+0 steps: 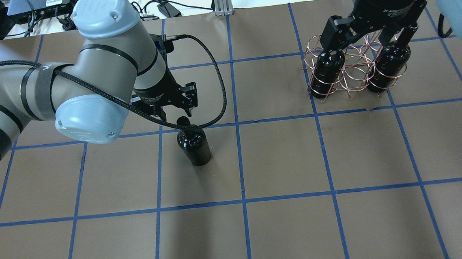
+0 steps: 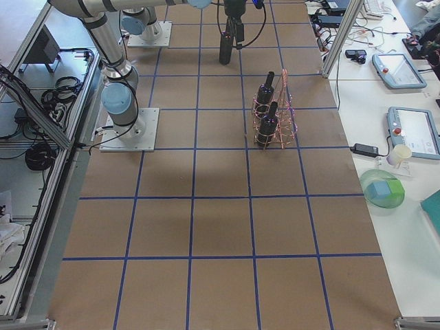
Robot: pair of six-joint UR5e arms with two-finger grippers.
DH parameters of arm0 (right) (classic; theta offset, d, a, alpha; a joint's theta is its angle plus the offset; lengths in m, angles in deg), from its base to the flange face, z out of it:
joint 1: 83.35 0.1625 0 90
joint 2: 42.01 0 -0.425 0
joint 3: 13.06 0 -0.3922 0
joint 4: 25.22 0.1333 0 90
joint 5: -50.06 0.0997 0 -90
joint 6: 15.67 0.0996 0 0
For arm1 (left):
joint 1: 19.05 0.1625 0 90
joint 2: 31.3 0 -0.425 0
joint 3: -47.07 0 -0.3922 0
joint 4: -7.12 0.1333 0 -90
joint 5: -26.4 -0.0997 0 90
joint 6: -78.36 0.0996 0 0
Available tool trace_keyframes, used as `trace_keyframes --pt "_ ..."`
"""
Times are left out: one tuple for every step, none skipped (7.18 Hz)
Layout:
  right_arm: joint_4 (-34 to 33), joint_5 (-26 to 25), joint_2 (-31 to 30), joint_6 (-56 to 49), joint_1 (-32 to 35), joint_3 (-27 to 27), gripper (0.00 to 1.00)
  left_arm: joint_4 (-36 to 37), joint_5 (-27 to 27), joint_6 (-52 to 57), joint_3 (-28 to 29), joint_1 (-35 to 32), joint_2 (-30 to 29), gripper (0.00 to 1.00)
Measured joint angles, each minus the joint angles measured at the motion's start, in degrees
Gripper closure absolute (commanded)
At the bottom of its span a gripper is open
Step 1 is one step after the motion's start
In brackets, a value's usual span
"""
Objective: Place wine into wine basket
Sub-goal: 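Open the left gripper and raise it off the bottle, then reach the right gripper across to the upright bottle while the left arm withdraws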
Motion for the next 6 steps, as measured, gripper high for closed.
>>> trace_keyframes --pt "0.00 0.03 -0.02 0.05 0.00 0.00 0.00 -1.58 -0.03 -0.09 1.88 0.01 0.75 0.00" --pt "0.00 0.16 -0.05 0.20 0.02 0.02 0.00 -4.58 0.01 -0.13 5.46 0.25 1.21 0.00" --pt "0.00 0.47 -0.10 0.63 0.06 0.06 0.00 -8.97 -0.15 0.03 10.71 1.20 1.35 0.00" --pt "0.02 0.77 -0.17 1.43 0.10 0.08 0.00 -13.05 -0.24 1.01 15.46 3.83 1.21 0.00" --pt "0.06 1.04 -0.21 3.03 0.20 0.09 0.00 -15.57 -0.22 4.64 18.14 7.95 1.08 0.00" --pt "-0.02 2.30 -0.17 5.85 0.73 0.07 0.00 -16.89 -0.25 9.63 19.25 11.98 1.29 0.00"
